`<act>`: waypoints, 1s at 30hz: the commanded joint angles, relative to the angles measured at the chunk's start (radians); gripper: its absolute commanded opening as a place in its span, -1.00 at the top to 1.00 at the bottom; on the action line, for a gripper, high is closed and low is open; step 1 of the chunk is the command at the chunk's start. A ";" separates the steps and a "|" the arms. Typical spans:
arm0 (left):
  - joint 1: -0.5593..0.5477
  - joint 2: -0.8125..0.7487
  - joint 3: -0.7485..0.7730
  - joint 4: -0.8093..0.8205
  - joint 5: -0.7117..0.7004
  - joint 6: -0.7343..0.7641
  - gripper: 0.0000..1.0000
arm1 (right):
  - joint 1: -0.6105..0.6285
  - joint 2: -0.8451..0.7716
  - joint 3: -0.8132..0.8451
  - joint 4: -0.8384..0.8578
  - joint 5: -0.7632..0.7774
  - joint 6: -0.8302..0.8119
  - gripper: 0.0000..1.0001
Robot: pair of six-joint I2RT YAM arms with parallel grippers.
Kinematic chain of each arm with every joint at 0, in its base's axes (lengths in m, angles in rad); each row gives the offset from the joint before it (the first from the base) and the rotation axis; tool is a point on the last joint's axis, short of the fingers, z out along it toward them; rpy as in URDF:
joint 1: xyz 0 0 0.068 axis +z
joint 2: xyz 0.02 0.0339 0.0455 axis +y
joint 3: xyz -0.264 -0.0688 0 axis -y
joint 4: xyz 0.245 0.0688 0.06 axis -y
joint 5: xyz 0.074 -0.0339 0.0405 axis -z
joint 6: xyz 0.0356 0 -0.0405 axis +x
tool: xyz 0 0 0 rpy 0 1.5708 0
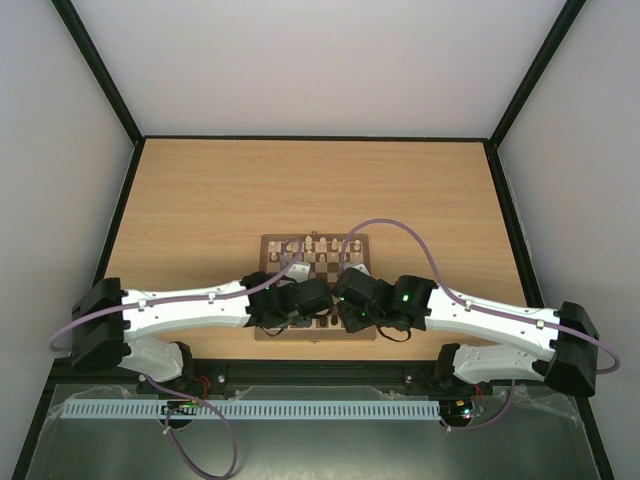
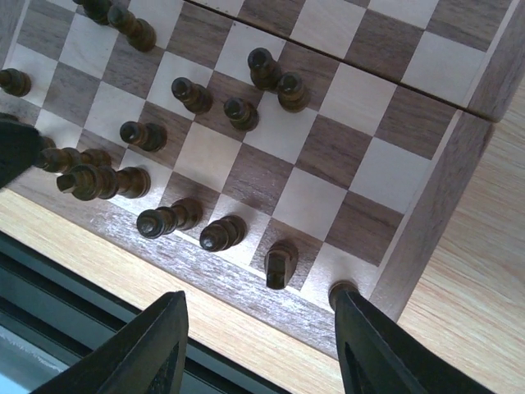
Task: Set up the chess pieces on the board
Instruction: Pick up the chess piece from the chessboard.
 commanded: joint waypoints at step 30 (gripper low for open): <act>0.364 -0.391 -0.222 0.229 0.012 0.264 -0.99 | -0.232 0.429 0.209 0.086 -0.074 -0.156 0.39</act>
